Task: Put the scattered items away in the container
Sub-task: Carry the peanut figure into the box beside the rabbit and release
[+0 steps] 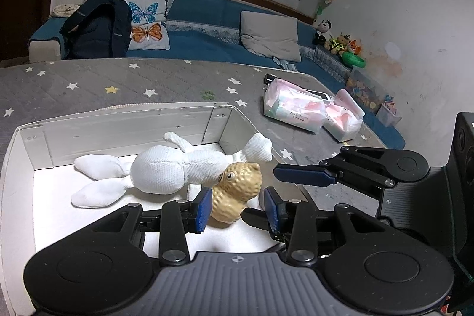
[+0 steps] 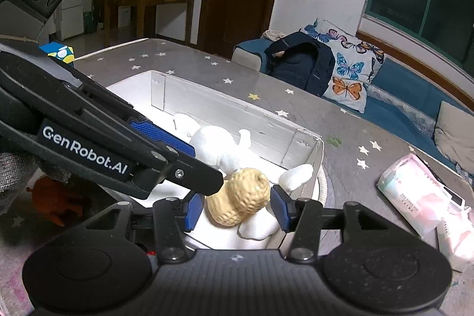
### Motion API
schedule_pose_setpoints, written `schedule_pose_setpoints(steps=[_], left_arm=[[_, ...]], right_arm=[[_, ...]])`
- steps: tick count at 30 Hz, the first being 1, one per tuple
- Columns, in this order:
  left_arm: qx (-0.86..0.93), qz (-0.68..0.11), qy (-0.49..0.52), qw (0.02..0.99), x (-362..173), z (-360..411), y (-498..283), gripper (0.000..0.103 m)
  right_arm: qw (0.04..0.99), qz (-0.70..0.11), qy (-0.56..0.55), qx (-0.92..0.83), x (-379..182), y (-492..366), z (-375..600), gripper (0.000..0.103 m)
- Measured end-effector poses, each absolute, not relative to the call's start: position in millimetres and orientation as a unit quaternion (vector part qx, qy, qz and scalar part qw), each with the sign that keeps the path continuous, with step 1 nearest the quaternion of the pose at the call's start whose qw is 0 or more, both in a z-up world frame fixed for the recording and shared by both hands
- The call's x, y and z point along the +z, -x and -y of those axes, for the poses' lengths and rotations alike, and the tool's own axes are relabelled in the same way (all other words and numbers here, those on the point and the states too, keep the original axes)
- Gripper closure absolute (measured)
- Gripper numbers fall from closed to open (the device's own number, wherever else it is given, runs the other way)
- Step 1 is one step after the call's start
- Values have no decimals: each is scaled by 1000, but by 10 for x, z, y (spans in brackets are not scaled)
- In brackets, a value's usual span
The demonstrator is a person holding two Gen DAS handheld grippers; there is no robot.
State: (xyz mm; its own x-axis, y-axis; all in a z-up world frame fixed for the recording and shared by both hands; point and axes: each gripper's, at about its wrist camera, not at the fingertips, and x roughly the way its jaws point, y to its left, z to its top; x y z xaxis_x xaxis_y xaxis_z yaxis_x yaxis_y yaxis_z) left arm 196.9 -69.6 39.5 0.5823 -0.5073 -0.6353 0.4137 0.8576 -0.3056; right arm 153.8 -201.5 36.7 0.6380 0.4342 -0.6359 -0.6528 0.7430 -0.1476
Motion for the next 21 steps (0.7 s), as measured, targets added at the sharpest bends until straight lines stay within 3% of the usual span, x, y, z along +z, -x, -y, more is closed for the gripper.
schedule_pose_setpoints(steps=[12, 21], left_arm=[[-254, -353, 40, 900, 529, 715, -1629, 61], [-250, -342, 25, 905, 570, 754, -1345, 61]], right_arm=[[899, -272, 166, 300, 480, -1227, 2123, 46], [912, -256, 147, 283, 492, -957, 2253, 34]])
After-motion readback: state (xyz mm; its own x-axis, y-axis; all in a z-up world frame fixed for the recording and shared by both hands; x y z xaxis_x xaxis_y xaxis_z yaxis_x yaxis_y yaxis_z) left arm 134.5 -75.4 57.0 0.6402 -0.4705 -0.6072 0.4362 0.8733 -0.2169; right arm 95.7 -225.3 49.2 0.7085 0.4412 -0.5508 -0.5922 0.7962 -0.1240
